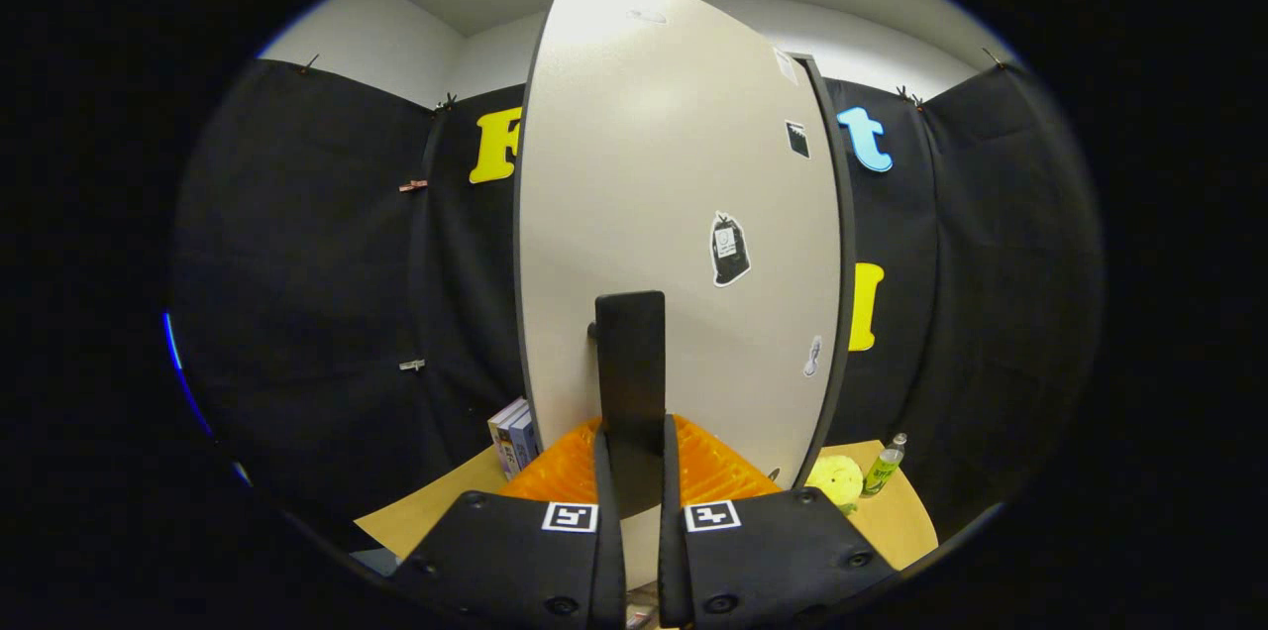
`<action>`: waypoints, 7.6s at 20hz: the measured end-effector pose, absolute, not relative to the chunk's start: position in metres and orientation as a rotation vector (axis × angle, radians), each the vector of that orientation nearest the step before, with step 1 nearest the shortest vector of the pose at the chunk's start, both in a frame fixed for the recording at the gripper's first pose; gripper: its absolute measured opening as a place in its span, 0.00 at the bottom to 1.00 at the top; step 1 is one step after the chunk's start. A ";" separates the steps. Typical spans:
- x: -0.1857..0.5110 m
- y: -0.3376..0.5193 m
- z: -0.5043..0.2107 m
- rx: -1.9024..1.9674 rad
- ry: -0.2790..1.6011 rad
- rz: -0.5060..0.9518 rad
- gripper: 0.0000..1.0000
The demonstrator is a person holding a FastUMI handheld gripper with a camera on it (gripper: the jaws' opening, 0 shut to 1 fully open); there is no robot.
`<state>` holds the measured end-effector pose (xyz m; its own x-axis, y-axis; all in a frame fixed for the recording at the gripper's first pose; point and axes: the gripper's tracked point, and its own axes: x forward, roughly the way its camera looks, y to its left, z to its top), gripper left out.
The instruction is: Open the shoe cabinet door, grab the shoes and put them into the shoe cabinet, then close the shoe cabinet door.
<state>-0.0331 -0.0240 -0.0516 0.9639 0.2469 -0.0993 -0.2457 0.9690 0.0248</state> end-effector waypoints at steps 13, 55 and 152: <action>-0.067 -0.126 -0.042 -0.040 0.052 0.180 0.16; -0.123 -0.139 -0.050 -0.013 0.053 -0.008 0.10; 0.300 -0.036 -0.131 0.053 0.528 -0.047 0.11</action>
<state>0.3003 -0.0360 -0.1314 0.8628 -0.0312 -0.5046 0.0583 0.9976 0.0380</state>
